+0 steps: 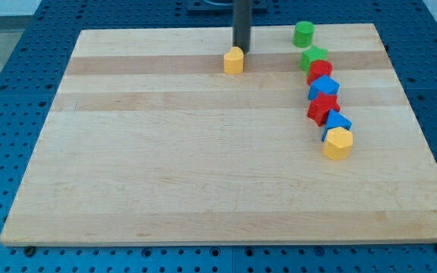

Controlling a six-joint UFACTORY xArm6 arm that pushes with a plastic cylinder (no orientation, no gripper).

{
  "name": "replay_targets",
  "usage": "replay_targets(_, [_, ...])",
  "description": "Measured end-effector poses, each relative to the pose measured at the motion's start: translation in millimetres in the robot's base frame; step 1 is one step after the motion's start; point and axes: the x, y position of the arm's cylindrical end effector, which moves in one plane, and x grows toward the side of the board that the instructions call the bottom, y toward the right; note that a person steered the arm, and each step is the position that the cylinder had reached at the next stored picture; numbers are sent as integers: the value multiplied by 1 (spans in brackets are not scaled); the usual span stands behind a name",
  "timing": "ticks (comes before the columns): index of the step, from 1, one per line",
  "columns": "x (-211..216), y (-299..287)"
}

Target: Push the heart towards the center side

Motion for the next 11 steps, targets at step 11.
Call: replay_targets(11, [17, -10])
